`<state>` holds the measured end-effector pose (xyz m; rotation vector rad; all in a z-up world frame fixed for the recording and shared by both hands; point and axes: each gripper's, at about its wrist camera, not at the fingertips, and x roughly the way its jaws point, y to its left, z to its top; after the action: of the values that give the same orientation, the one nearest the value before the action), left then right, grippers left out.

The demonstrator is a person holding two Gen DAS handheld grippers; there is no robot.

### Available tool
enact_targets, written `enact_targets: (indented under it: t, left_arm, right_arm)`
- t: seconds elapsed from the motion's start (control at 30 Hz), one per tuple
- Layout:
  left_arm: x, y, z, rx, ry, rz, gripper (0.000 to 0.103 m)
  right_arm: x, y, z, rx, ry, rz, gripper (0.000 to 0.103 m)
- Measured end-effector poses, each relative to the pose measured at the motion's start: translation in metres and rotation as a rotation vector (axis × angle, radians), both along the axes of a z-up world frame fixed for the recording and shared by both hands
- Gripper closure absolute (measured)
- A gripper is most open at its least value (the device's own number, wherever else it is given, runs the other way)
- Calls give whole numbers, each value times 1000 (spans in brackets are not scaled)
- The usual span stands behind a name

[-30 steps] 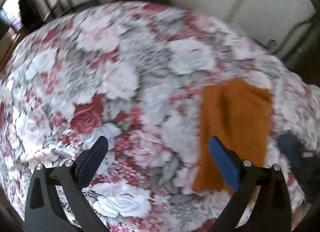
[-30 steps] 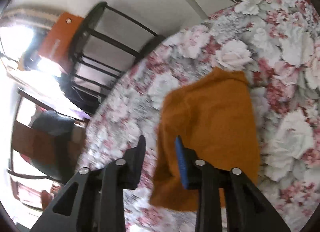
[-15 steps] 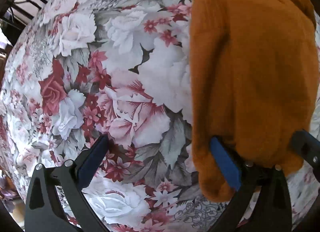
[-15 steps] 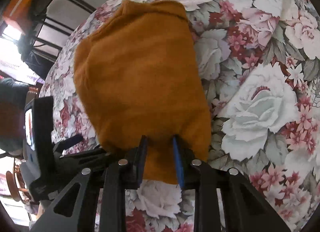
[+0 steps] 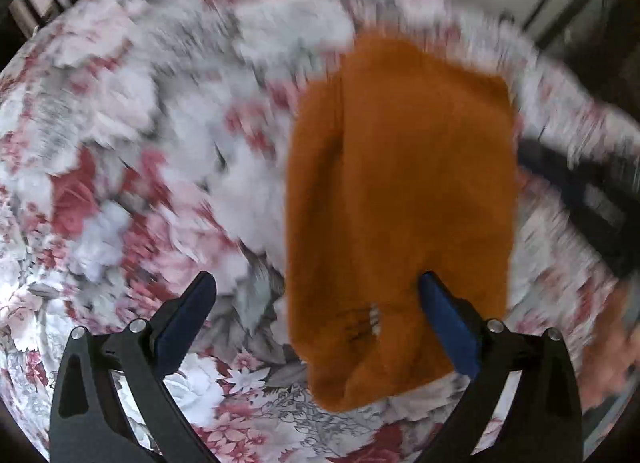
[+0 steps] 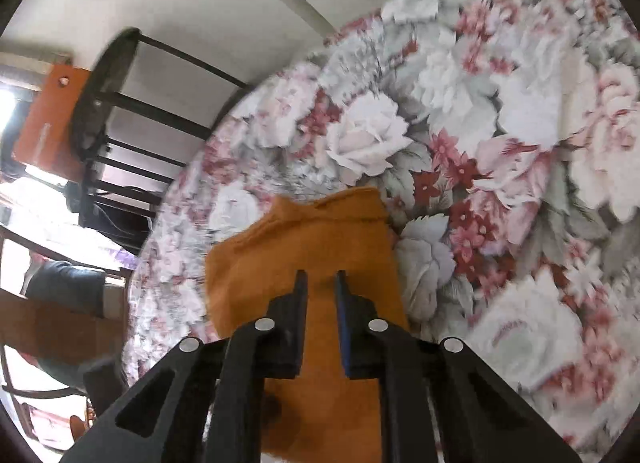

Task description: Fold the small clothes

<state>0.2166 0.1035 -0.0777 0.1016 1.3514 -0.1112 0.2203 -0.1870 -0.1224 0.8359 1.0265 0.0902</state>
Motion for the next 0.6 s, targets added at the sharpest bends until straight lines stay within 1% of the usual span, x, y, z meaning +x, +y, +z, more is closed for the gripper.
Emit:
enact_targets:
  t: [0.03,0.07,0.1,0.17,0.27,0.37,0.43,0.47,0.5,0.57,0.6]
  left_arm:
    - [-1,-4,-12,29,29,-23,4]
    - [-2,-4,-26,31,68,-40,4]
    - [-3,-3,-30,23,79,-34,4]
    - [-5,1,-30,11,74,-32,4]
    - [-6,2,-29,11,70,-35,4]
    - [-6,5,-31,18,67,-35,4]
    - [-3,-2,-34,23,66,-40,4]
    - [-3,-2,-33,19,66,-37,4]
    - [-3,-13,-33,14,68,-30,4]
    - [2,-11,-27,-16,65,-13,4]
    - [2,-11,-19,-36,45,-7,4]
  right_arm:
    - [5,-3,-8,-18,9,-9,94]
    - [10,-5,-14,-14,11,-23,97]
    - [14,-9,-20,-6,13,-44,97]
    - [25,-21,-31,6,7,-87,98]
    - [38,-31,-37,7,-28,-90,101]
    - [44,-41,-32,-39,-74,-118,100]
    - [46,-49,-31,-20,-83,-137,99]
    - [44,-53,-27,4,-85,-149,97]
    - [42,-55,-23,13,-89,-151,97]
    - [38,-55,-9,18,-105,-126,96]
    - [35,-53,-1,21,-114,-100,95]
